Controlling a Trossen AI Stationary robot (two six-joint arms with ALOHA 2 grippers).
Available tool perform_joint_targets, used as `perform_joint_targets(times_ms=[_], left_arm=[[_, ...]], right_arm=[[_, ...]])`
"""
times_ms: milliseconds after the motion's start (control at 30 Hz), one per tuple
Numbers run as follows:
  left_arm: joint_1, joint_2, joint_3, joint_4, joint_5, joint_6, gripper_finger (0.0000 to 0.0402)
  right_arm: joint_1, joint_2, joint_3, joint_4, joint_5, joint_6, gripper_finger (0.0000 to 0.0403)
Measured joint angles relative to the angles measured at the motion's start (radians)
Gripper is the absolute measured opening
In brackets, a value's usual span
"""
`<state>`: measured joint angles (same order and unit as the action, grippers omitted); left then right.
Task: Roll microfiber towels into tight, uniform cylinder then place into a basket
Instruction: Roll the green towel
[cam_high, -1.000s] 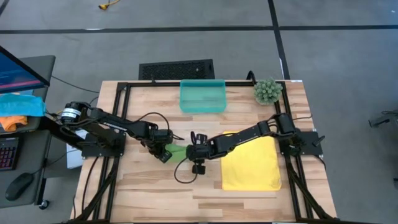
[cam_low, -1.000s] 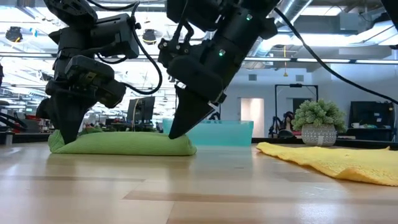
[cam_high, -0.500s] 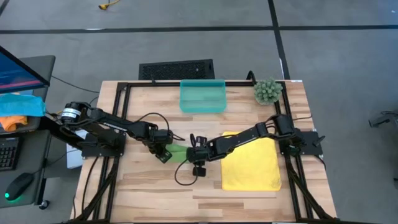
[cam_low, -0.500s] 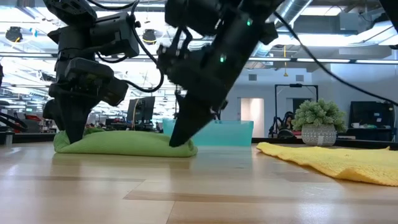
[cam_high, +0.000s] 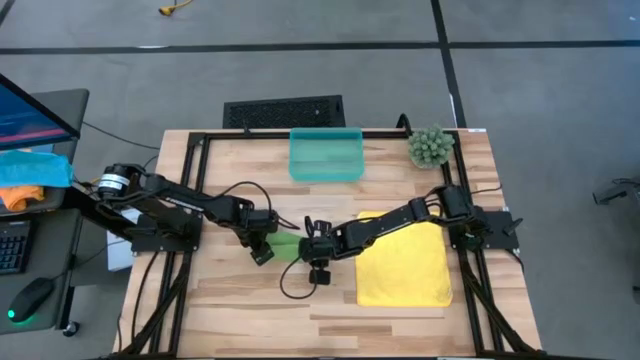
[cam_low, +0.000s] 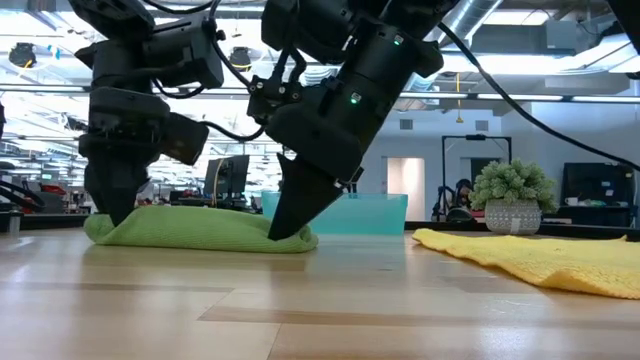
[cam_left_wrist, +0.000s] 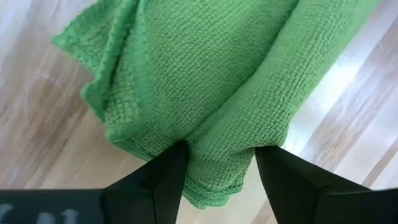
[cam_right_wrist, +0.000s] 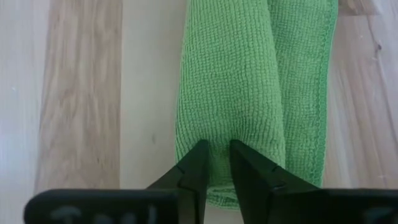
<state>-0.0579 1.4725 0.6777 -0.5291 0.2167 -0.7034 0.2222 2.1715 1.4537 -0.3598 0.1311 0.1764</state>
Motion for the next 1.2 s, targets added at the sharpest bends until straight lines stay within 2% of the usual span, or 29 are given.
perform_joint_targets(times_ms=[200, 400, 533, 667, 767, 900, 1000, 1200], left_arm=[[-0.032, -0.048, -0.003, -0.039, -0.112, 0.029, 0.0186], [-0.099, -0.178, -0.005, -0.132, -0.240, 0.011, 0.0177], [-0.198, -0.266, -0.005, -0.134, -0.313, 0.035, 0.0176], [-0.340, -0.304, -0.005, -0.079, -0.442, 0.121, 0.0176], [-0.441, -0.292, -0.004, -0.026, -0.541, 0.220, 0.0176], [-0.526, -0.212, -0.003, 0.062, -0.628, 0.346, 0.0176], [-0.545, -0.124, -0.002, 0.096, -0.654, 0.379, 0.0176], [-0.527, 0.012, -0.002, 0.074, -0.765, 0.351, 0.0176]], right_arm=[[0.000, 0.000, 0.000, -0.010, -0.002, 0.000, 0.0078], [0.000, 0.001, 0.000, -0.013, -0.002, 0.000, 0.0075], [0.000, 0.001, -0.001, -0.013, -0.002, 0.000, 0.0075], [0.000, 0.001, -0.001, -0.013, -0.002, 0.000, 0.0075], [0.000, 0.001, -0.001, -0.013, -0.002, 0.000, 0.0075], [0.000, 0.001, -0.002, -0.010, -0.002, 0.000, 0.0075], [0.000, 0.001, -0.002, -0.010, -0.003, 0.000, 0.0075], [0.000, 0.001, -0.003, -0.009, -0.003, 0.000, 0.0075]])
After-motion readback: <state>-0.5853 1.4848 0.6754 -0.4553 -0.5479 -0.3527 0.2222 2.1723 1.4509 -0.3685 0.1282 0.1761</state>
